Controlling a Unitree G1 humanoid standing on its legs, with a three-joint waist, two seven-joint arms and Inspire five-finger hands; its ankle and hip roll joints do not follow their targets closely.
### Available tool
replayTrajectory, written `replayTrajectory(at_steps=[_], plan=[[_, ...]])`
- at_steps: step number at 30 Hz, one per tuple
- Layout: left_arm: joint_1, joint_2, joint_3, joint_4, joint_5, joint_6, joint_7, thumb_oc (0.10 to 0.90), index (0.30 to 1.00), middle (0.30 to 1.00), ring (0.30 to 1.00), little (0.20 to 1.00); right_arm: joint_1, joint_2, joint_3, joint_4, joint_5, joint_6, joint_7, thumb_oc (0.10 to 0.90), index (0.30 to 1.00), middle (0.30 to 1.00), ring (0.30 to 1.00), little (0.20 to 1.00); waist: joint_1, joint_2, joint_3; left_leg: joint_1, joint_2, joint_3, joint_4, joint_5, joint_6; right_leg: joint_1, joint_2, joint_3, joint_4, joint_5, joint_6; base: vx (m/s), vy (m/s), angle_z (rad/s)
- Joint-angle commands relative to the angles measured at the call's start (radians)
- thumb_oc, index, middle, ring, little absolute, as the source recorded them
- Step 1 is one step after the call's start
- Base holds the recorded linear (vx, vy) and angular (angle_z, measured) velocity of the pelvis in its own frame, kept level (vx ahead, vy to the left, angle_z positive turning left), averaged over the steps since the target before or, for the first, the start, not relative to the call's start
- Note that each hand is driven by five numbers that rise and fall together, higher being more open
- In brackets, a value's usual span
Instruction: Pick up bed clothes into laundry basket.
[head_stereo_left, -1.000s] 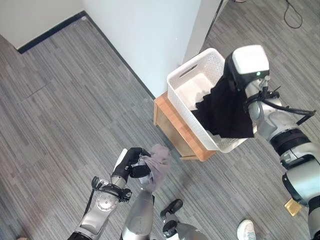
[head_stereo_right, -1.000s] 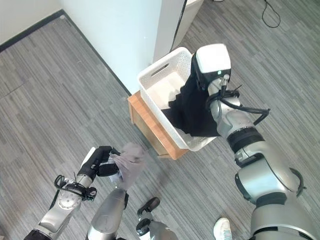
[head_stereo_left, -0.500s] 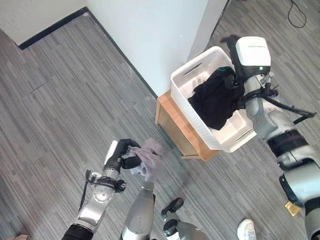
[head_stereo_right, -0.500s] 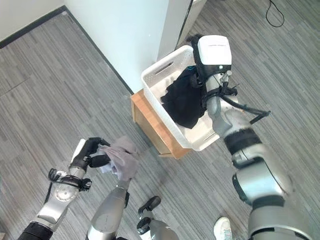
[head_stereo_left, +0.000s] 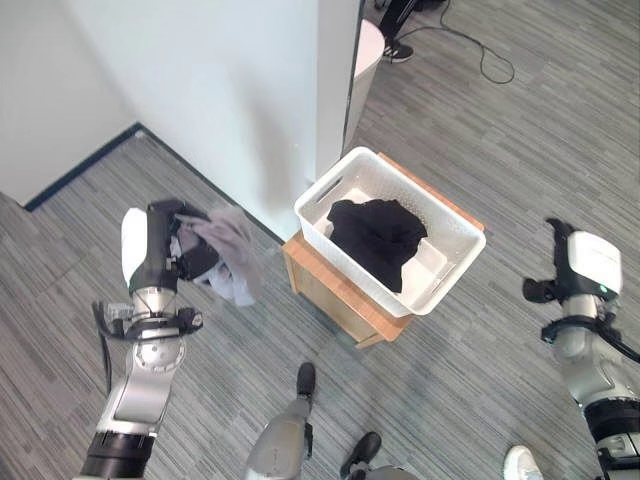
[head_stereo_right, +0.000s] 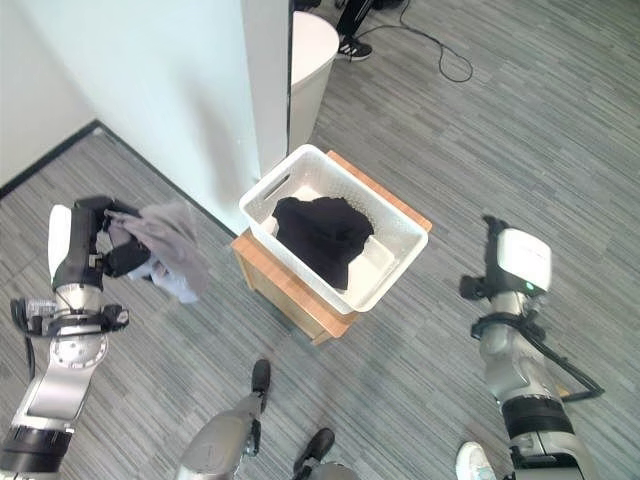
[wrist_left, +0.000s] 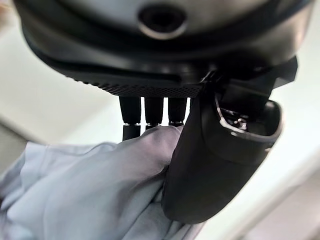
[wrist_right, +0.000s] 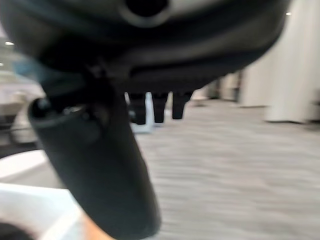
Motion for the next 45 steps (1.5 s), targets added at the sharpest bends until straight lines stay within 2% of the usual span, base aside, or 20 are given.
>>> replayTrajectory(at_steps=[1,3,5,10,12,13,17,19,20,21,27,31,37,38,40,41,42,43,44,45], plan=[[-0.092,-0.028,-0.056,-0.105,0.03,-0.113,0.039,0.4,0.3,0.3,0.3,0.3,-0.003,-0.108,0.037,0.016,0.018,0.003,-0.064,0.8,0.9,0.9,0.9,0.9,-0.008,-0.016,-0.195,0.073,0.124,0.051,0.001,-0.163,-0.135,-0.053,-0.078,0.002,0.001,-0.06,0.058,0.0,-0.012,-0.2],[-0.166,-0.057,-0.111,-0.101,0.036,-0.111,0.019,0.4,0.3,0.3,0.3,0.3,0.029,-0.088,0.048,0.11,0.045,0.009,-0.047,0.8,0.9,0.9,0.9,0.9,-0.036,-0.006,-0.211,0.093,0.123,0.066,0.001,-0.176,-0.135,-0.048,-0.082,0.02,0.001,-0.061,0.063,0.0,-0.022,-0.11],[-0.2,-0.064,-0.128,-0.085,0.037,-0.109,0.017,0.4,0.3,0.3,0.3,0.3,0.033,-0.081,0.056,0.141,0.056,0.006,-0.038,0.8,0.9,0.9,0.9,0.9,-0.042,-0.003,-0.214,0.092,0.122,0.069,0.001,-0.172,-0.132,-0.052,-0.084,0.023,0.001,-0.057,0.062,0.0,-0.002,-0.22],[-0.515,-0.121,-0.245,0.149,0.072,-0.051,0.049,0.4,0.3,0.3,0.3,0.3,0.047,-0.067,0.147,0.299,0.072,0.006,0.033,0.8,0.9,0.9,0.9,0.9,-0.113,0.019,-0.227,0.117,0.117,0.096,0.001,-0.187,-0.129,-0.053,-0.09,0.054,0.001,-0.053,0.069,0.02,0.015,-0.14],[-0.572,-0.122,-0.263,0.209,0.087,-0.038,0.065,0.4,0.3,0.3,0.3,0.3,0.046,-0.068,0.158,0.314,0.079,0.005,0.037,0.8,0.9,0.9,0.9,0.9,-0.125,0.021,-0.228,0.117,0.116,0.1,0.001,-0.188,-0.128,-0.057,-0.09,0.06,0.001,-0.051,0.07,0.01,0.018,-0.16],[-0.672,-0.118,-0.295,0.353,0.131,0.008,0.104,0.4,0.3,0.3,0.3,0.3,0.044,-0.07,0.182,0.328,0.093,0.0,0.046,0.8,0.9,0.9,0.9,0.9,-0.153,0.023,-0.228,0.119,0.119,0.111,0.001,-0.19,-0.127,-0.066,-0.091,0.071,0.001,-0.045,0.073,0.02,0.02,-0.23],[-0.887,-0.06,-0.377,0.723,0.161,0.095,0.141,0.4,0.3,0.3,0.3,0.3,0.022,-0.087,0.223,0.327,0.103,-0.002,0.05,0.8,0.9,0.9,0.9,0.9,-0.209,0.018,-0.217,0.119,0.127,0.153,0.001,-0.193,-0.124,-0.099,-0.089,0.107,0.001,-0.029,0.081,0.0,0.03,-0.3],[-0.998,-0.012,-0.427,0.901,0.15,0.112,0.142,0.4,0.3,0.3,0.3,0.3,0.012,-0.082,0.235,0.326,0.105,0.001,0.052,0.8,0.9,0.9,0.9,0.9,-0.225,0.006,-0.207,0.115,0.134,0.177,0.001,-0.194,-0.126,-0.117,-0.085,0.12,0.001,-0.021,0.084,-0.01,0.01,-0.33],[-1.0,-0.012,-0.428,0.903,0.149,0.111,0.143,0.4,0.3,0.3,0.3,0.3,0.012,-0.081,0.235,0.327,0.105,0.001,0.052,0.8,0.9,0.9,0.9,0.9,-0.225,0.006,-0.206,0.115,0.134,0.178,0.001,-0.194,-0.126,-0.117,-0.085,0.12,0.001,-0.021,0.084,-0.02,0.008,-0.31],[-1.06,0.029,-0.456,0.995,0.14,0.122,0.137,0.4,0.3,0.3,0.3,0.3,0.015,-0.073,0.244,0.32,0.098,0.004,0.049,0.8,0.9,0.9,0.9,0.9,-0.24,-0.006,-0.201,0.109,0.142,0.196,0.001,-0.194,-0.127,-0.134,-0.083,0.128,0.001,-0.015,0.088,-0.01,0.006,-0.36],[-1.134,0.096,-0.524,1.052,0.208,0.143,0.134,0.4,0.3,0.3,0.3,0.3,0.024,-0.021,0.255,0.308,0.116,-0.006,0.033,0.8,0.9,0.9,0.9,0.9,-0.265,-0.032,-0.175,0.085,0.157,0.224,0.001,-0.191,-0.13,-0.174,-0.085,0.133,0.001,-0.001,0.098,-0.02,0.022,-0.18],[-1.107,0.121,-0.531,1.065,0.26,0.158,0.129,0.4,0.3,0.3,0.3,0.3,0.063,0.016,0.255,0.289,0.107,-0.01,0.02,0.8,0.9,0.9,0.9,0.9,-0.272,-0.053,-0.15,0.074,0.161,0.239,0.001,-0.194,-0.128,-0.189,-0.086,0.134,0.001,0.003,0.1,-0.01,0.004,0.0],[-1.076,0.119,-0.512,1.06,0.27,0.158,0.125,0.4,0.3,0.3,0.3,0.3,0.093,0.036,0.246,0.287,0.104,-0.011,0.016,0.8,0.9,0.9,0.9,0.9,-0.274,-0.062,-0.135,0.069,0.161,0.239,0.001,-0.194,-0.127,-0.192,-0.089,0.129,0.001,0.004,0.1,-0.02,0.003,-0.01],[-0.986,0.073,-0.483,1.053,0.302,0.167,0.134,0.4,0.3,0.3,0.3,0.3,0.119,0.082,0.239,0.282,0.119,-0.015,-0.003,0.8,0.9,0.9,0.9,0.9,-0.269,-0.084,-0.089,0.05,0.164,0.233,0.001,-0.191,-0.129,-0.205,-0.093,0.119,0.001,0.01,0.098,-0.07,-0.022,0.02],[-0.952,0.059,-0.477,1.069,0.313,0.169,0.144,0.4,0.3,0.3,0.3,0.3,0.105,0.093,0.247,0.276,0.13,-0.02,-0.011,0.8,0.9,0.9,0.9,0.9,-0.269,-0.093,-0.067,0.031,0.167,0.234,0.001,-0.184,-0.13,-0.222,-0.094,0.119,0.001,0.015,0.097,-0.08,-0.029,0.09],[-0.934,0.062,-0.476,1.086,0.319,0.164,0.144,0.4,0.3,0.3,0.3,0.3,0.085,0.066,0.237,0.303,0.156,-0.033,0.001,0.8,0.9,0.9,0.9,0.9,-0.269,-0.097,-0.058,0.023,0.168,0.236,0.001,-0.18,-0.132,-0.231,-0.093,0.122,0.001,0.018,0.096,-0.07,-0.022,0.03],[-0.924,0.047,-0.476,1.113,0.314,0.163,0.141,0.554,0.531,0.531,0.531,0.531,0.069,0.054,0.241,0.321,0.168,-0.036,-0.002,0.8,0.9,0.9,0.9,0.9,-0.269,-0.1,-0.052,0.015,0.171,0.241,0.001,-0.176,-0.135,-0.242,-0.094,0.123,0.001,0.021,0.096,-0.06,-0.024,-0.08],[-0.914,0.039,-0.473,1.128,0.306,0.161,0.14,0.767,0.851,0.851,0.851,0.851,0.057,0.047,0.246,0.325,0.175,-0.04,0.0,0.8,0.9,0.9,0.9,0.9,-0.268,-0.104,-0.047,0.008,0.173,0.244,0.001,-0.173,-0.137,-0.251,-0.094,0.122,0.001,0.024,0.096,-0.06,-0.018,-0.09],[-0.906,0.03,-0.469,1.152,0.296,0.159,0.136,0.8,0.9,0.9,0.9,0.9,0.049,0.039,0.252,0.326,0.18,-0.045,0.002,0.8,0.9,0.9,0.9,0.9,-0.268,-0.105,-0.039,0.004,0.175,0.248,0.001,-0.17,-0.138,-0.259,-0.095,0.123,0.001,0.026,0.098,-0.06,-0.011,-0.09],[-0.895,0.018,-0.468,1.186,0.29,0.154,0.129,0.8,0.9,0.9,0.9,0.9,0.034,0.034,0.256,0.33,0.187,-0.049,0.004,0.8,0.9,0.9,0.9,0.9,-0.269,-0.107,-0.032,-0.003,0.178,0.255,0.001,-0.167,-0.14,-0.268,-0.095,0.125,0.001,0.029,0.099,-0.06,-0.002,-0.06]])
